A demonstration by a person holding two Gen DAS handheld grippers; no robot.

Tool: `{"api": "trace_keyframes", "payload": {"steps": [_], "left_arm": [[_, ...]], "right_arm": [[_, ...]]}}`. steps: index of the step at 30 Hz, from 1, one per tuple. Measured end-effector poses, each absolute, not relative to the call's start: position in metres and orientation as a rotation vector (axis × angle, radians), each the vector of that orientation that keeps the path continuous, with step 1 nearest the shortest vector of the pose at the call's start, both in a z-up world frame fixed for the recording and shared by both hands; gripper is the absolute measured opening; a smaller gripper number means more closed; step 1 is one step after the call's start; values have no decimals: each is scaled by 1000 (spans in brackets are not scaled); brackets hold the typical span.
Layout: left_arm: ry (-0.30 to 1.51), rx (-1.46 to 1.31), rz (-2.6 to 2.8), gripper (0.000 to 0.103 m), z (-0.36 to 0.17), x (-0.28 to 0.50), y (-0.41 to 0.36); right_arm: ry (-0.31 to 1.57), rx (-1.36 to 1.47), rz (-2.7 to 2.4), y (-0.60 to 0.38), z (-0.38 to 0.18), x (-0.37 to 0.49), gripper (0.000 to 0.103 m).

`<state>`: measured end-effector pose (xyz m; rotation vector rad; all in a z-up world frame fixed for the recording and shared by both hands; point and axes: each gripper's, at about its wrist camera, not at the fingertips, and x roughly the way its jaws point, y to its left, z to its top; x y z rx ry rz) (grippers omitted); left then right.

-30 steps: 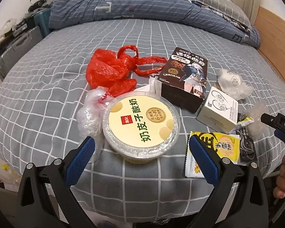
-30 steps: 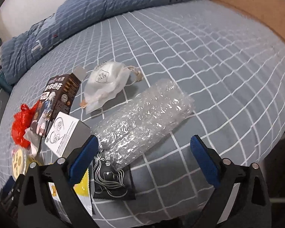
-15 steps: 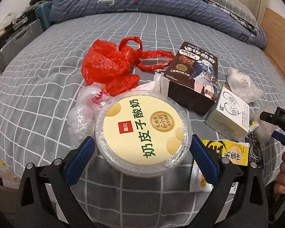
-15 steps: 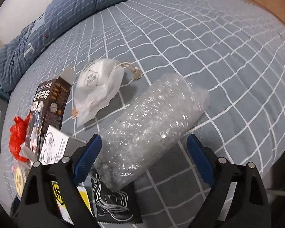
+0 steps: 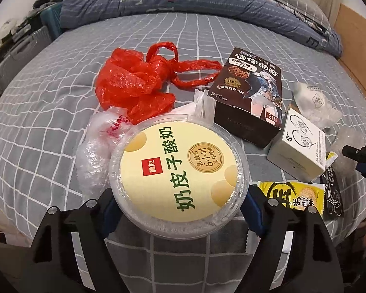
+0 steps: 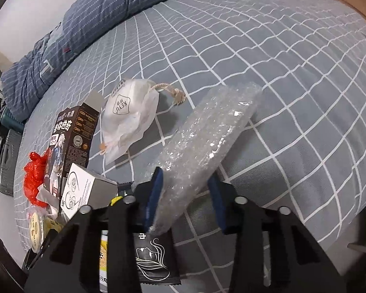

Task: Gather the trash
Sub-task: 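Carry the bubble wrap and yogurt cup in both grippers over the black bin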

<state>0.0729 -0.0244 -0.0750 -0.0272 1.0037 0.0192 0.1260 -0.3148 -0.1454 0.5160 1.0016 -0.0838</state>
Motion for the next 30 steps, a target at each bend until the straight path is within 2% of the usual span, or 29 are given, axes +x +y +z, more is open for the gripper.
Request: {"api": "trace_keyframes", "payload": {"steps": [11,30], "left_arm": [[966,-15,3,78,-59,65,-25],[909,-20,-35,78,-37,46,-22]], "right_arm": [[933,419,-114,-312,-126,114,24],[782,255,-20,-289,-92,79,20]]}}
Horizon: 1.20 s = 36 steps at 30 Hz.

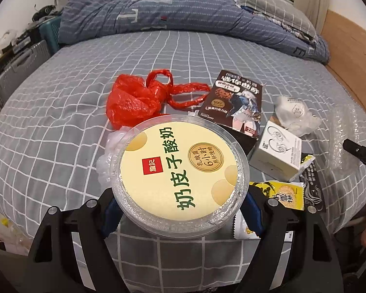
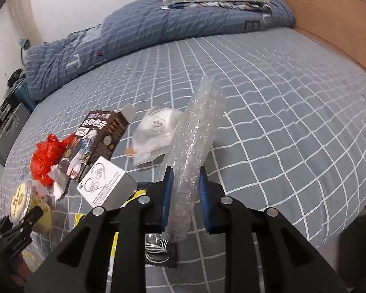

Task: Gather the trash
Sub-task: 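Carry the bubble wrap and yogurt cup in both grippers over the black bin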

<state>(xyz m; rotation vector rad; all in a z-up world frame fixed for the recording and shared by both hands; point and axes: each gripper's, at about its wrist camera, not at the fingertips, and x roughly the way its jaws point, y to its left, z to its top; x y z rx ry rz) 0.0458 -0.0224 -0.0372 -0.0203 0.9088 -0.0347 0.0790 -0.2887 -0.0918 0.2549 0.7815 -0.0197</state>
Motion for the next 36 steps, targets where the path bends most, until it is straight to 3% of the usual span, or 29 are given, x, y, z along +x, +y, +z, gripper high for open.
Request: {"api": "trace_keyframes", "payload": {"steps": [36], "left_arm": [[884,-25,-67,74,-20,-37,-30]], "right_arm": [[697,91,73,-227,-65,-14,19]]}}
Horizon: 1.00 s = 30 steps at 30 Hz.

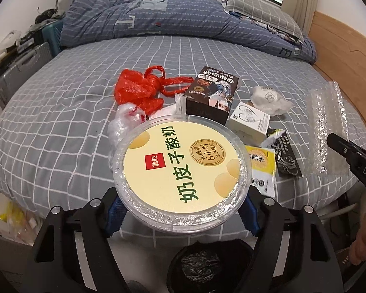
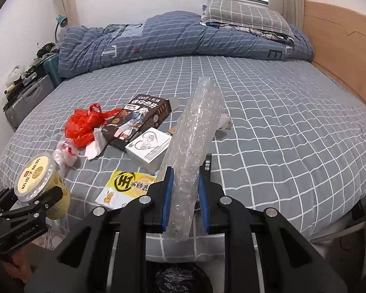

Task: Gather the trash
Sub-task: 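Carry the bubble wrap and yogurt cup in both grippers over the black bin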

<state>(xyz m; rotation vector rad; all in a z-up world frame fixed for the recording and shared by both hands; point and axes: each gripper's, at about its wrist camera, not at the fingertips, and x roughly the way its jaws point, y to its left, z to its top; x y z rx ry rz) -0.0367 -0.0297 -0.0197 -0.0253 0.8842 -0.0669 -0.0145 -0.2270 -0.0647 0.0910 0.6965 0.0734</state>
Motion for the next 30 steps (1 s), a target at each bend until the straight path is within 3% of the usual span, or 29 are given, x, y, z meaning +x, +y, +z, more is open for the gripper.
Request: {"api": "trace_keyframes", "payload": {"steps": [30], "left_arm": [[930,21,-52,74,-43,-113,-35]], "right_arm": [[759,28,150,-194,-93,-91,19]]}}
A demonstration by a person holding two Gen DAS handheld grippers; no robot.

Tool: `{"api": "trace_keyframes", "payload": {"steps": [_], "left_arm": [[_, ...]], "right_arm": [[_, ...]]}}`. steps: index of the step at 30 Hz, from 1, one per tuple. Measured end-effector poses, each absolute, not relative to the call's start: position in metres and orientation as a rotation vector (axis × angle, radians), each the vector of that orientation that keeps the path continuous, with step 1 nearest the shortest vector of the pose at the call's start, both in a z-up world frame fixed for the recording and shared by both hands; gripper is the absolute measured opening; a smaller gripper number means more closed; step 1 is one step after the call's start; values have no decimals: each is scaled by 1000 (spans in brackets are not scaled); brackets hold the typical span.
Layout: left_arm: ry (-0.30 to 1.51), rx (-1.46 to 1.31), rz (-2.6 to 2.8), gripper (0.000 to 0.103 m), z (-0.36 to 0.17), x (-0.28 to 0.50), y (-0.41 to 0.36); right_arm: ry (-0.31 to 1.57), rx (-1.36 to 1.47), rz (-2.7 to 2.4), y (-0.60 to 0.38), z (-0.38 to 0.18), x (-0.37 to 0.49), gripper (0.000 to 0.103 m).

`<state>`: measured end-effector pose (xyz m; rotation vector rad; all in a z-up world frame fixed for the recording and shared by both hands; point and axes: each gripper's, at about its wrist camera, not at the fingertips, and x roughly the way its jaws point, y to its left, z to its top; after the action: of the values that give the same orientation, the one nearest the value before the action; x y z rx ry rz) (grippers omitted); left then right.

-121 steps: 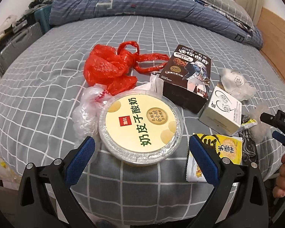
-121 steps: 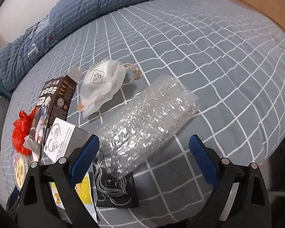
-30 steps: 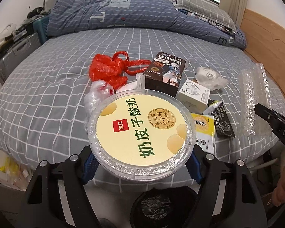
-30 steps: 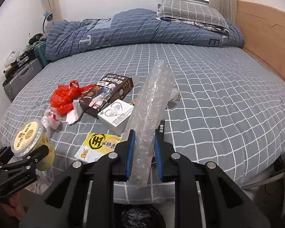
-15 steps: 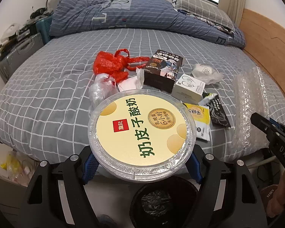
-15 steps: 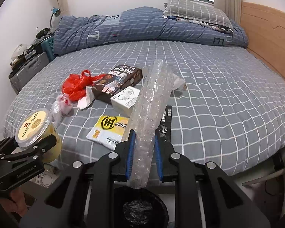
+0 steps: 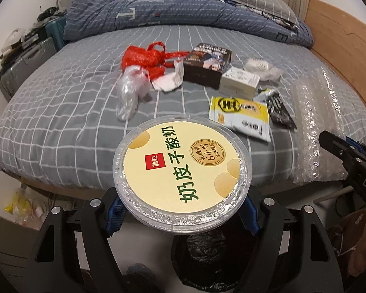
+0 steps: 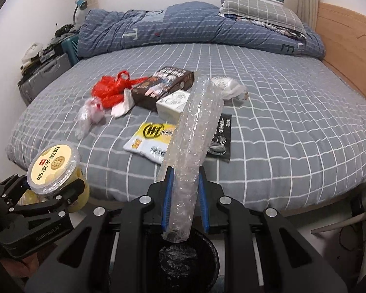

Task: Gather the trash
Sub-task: 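Carry the bubble wrap and yogurt cup in both grippers over the black bin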

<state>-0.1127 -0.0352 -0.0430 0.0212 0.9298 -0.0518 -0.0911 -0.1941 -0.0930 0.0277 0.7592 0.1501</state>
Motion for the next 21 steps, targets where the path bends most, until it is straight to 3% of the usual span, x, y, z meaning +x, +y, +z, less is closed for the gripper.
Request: {"api": "trace_keyframes", "payload": {"steps": [21], "left_arm": [[1036,-33,-19,74,-78,-177,-14]], "right_arm": [[874,-23,185,-177,-135,-138,19]]}}
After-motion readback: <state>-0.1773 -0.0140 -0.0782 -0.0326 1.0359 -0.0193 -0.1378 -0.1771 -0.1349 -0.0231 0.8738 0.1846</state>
